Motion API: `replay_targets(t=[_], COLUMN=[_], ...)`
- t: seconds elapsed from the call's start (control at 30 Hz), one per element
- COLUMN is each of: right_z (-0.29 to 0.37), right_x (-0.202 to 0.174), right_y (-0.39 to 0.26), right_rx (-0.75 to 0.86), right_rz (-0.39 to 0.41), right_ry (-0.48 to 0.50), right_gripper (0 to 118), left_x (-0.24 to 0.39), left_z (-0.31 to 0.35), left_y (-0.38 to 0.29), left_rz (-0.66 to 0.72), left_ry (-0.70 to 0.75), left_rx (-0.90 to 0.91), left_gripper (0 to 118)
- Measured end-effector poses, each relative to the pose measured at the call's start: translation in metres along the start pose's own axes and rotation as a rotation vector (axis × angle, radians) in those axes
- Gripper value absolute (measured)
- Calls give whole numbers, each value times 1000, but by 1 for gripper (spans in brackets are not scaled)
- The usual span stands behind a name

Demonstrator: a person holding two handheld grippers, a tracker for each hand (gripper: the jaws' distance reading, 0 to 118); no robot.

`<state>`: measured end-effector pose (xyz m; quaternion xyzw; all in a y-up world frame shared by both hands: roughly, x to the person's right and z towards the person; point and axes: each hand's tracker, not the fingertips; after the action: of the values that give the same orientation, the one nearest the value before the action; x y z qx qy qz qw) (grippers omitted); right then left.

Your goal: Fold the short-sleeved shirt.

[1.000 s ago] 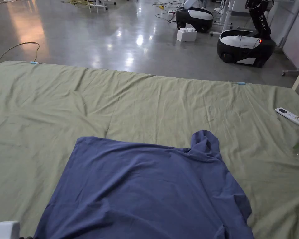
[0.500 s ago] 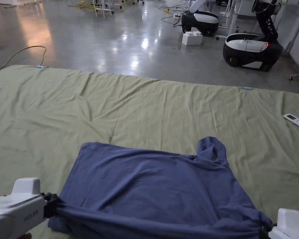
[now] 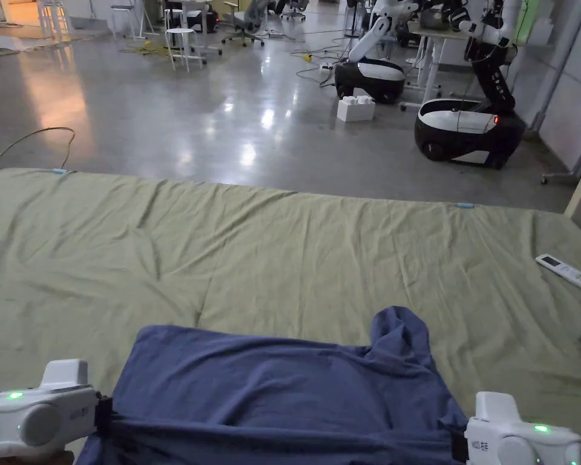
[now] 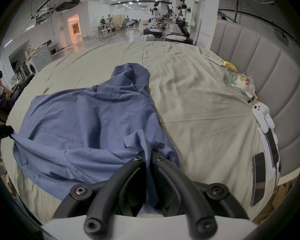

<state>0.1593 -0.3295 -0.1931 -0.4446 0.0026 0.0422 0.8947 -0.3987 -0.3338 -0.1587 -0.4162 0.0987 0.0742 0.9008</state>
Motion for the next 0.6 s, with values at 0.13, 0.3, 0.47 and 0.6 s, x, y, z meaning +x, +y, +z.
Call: replay_targets(t=[0.13, 0.3, 0.47, 0.6], right_z=[-7, 21, 68, 106], right_x=[-2, -4, -22, -47], right_y=[-7, -17, -31, -44], right_rx=[22, 151, 375, 554], right_rz=[29, 7, 1, 14], right_ry=[-18, -20, -26, 0], right_gripper=[31, 59, 82, 82], left_x=[3, 4, 17, 36], left_z=[-5, 14, 59, 104], left_y=[-1, -6, -15, -33], left_rz=[14, 19, -7, -77], left_ry=[0, -19, -45, -42], left_rx=[-23, 15, 177, 373], left_gripper=[7, 13, 66, 66])
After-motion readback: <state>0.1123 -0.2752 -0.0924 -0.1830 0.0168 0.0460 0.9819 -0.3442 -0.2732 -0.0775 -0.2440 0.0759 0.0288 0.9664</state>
